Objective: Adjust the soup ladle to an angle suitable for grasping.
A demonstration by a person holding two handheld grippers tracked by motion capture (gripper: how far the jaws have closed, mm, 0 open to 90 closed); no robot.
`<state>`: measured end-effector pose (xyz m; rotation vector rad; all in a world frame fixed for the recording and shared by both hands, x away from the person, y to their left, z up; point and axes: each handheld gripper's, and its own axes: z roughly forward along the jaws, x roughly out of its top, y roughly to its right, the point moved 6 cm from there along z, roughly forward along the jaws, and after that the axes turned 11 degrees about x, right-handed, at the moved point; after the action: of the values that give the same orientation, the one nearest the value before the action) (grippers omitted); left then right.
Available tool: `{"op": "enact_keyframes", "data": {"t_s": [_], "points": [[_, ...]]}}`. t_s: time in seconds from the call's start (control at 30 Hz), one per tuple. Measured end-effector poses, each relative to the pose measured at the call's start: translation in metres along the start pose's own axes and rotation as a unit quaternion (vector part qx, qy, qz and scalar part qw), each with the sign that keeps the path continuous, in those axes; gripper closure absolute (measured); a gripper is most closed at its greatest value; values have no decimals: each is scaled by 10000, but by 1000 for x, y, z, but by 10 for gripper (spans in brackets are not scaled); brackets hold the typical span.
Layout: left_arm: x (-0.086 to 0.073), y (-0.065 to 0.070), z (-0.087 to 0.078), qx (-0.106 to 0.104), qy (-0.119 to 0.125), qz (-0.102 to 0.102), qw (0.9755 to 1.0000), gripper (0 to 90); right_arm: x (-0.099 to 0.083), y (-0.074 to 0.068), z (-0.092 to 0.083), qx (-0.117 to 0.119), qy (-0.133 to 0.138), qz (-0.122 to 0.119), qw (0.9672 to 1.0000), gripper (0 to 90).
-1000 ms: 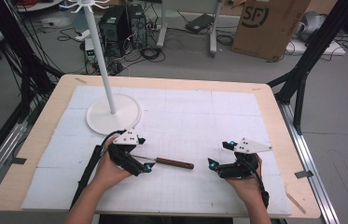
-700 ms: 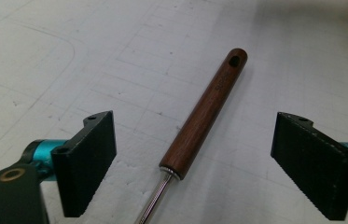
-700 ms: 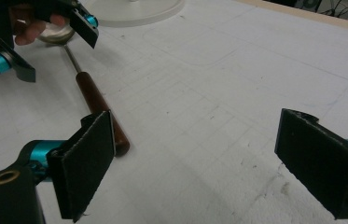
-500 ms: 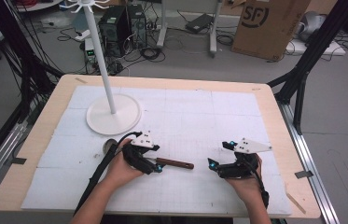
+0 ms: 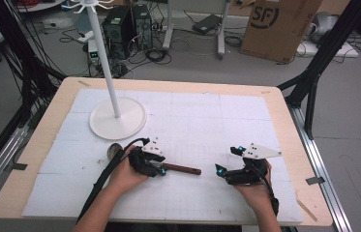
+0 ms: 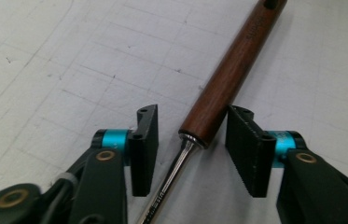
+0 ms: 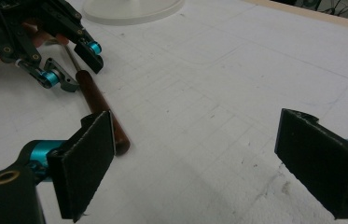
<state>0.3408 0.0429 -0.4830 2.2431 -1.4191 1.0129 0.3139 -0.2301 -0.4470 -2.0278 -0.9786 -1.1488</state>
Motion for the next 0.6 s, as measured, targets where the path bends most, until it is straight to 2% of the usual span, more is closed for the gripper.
{"op": "enact_keyframes", "data": {"t_s": [0.03,0.07,0.23,0.47,0.6], "points": [[0,0,-1,-7,-19,42,10000,594,0,0,0,0,0,0,10000,109],[0,0,-1,-5,-22,41,10000,639,0,0,0,12,-18,-4,10000,109],[0,1,-2,9,-40,65,10000,659,-1,0,0,1,-27,-4,10000,109],[5,0,-7,124,-118,-7,9999,716,0,0,1,-1,-23,-19,10000,109],[3,1,-5,113,-234,75,9996,687,-1,0,1,1,-24,-17,10000,109]]}}
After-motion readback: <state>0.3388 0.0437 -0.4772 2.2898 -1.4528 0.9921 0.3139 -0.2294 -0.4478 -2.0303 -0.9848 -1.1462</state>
